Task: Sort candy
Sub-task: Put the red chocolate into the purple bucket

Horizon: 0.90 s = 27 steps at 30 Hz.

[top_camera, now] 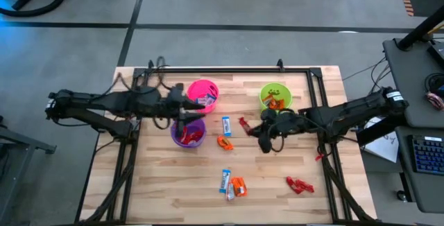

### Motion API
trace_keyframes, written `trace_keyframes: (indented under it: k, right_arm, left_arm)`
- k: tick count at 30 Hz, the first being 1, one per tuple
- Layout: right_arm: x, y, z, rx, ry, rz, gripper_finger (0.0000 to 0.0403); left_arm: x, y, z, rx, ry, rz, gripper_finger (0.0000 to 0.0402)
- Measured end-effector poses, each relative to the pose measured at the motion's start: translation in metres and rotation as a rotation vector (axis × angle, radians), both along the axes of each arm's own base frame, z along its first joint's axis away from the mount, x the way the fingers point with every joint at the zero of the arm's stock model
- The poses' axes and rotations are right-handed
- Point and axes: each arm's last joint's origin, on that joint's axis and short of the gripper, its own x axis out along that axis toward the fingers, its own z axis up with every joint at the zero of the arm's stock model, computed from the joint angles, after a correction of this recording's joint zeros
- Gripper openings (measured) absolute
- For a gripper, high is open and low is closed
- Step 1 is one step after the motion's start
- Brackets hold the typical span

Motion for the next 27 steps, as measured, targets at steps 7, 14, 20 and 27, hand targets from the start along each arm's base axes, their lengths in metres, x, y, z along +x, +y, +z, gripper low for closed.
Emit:
trace_keyframes:
  k: [7,14,20,27]
  right_arm:
    - [0.031,0.013,0.027,-0.257,-0.136,0.029,0.0028]
    - [0.055,0.020,0.054,-0.443,-0.160,0.030,0.0028]
    - [0.070,0.024,0.065,-0.552,-0.148,0.062,0.0028]
    - [0.077,0.025,0.059,-0.559,-0.112,0.075,0.0028]
  left_arm:
    - [0.036,-0.004,-0.019,0.012,0.013,-0.022,0.0186]
    - [0.050,-0.009,-0.022,-0.012,-0.039,-0.104,0.0196]
    - [0.052,-0.010,-0.020,-0.019,-0.073,-0.133,0.0197]
    - [0.049,-0.009,-0.016,0.010,-0.091,-0.139,0.0165]
